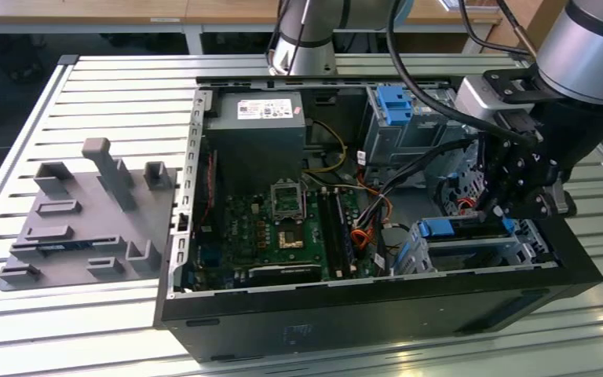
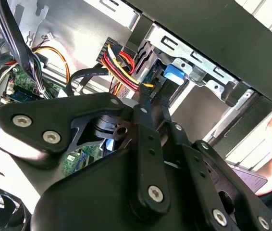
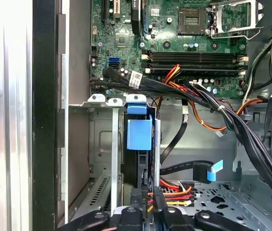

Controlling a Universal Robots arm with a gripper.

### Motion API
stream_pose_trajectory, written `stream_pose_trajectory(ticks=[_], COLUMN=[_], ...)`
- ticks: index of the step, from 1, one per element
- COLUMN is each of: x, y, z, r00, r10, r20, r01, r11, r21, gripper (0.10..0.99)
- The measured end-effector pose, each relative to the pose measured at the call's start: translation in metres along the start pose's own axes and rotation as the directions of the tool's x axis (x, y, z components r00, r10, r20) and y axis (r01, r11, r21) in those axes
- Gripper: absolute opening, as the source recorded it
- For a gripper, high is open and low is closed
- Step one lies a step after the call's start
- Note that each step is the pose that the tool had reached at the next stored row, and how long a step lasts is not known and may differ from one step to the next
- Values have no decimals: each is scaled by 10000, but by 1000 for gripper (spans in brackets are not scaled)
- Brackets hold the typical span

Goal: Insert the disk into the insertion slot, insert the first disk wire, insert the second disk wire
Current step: 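Insert the first disk wire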

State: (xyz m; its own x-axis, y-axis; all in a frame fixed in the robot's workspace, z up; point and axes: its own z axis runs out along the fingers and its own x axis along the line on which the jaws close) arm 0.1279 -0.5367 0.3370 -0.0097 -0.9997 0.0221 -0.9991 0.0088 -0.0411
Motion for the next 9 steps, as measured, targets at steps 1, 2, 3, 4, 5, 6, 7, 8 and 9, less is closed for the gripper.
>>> stream_pose_trajectory(ticks=[1, 2, 3, 4, 5, 6, 7, 8, 9], x=[0, 0, 0, 1, 1, 1, 1, 1, 2], y=[0, 0, -1, -1, -1, -2, -2, -2, -2], z=[-6, -12, -19, -24, -31, -40, -47, -52, -55], r00=[10000, 10000, 10000, 10000, 10000, 10000, 10000, 10000, 10000], r10=[-1, 0, 0, 0, 0, 0, 0, 0, 0], r20=[1, 0, -1, 0, 0, -1, -1, 1, 1], r01=[1, 0, 0, 0, 0, 0, 0, 0, 0], r11=[10000, 10000, 10000, 10000, 10000, 10000, 10000, 10000, 10000], r21=[-1, -2, -4, -5, -5, -5, -6, -6, -7], gripper=[224, 157, 157, 106, 106, 106, 106, 106, 106])
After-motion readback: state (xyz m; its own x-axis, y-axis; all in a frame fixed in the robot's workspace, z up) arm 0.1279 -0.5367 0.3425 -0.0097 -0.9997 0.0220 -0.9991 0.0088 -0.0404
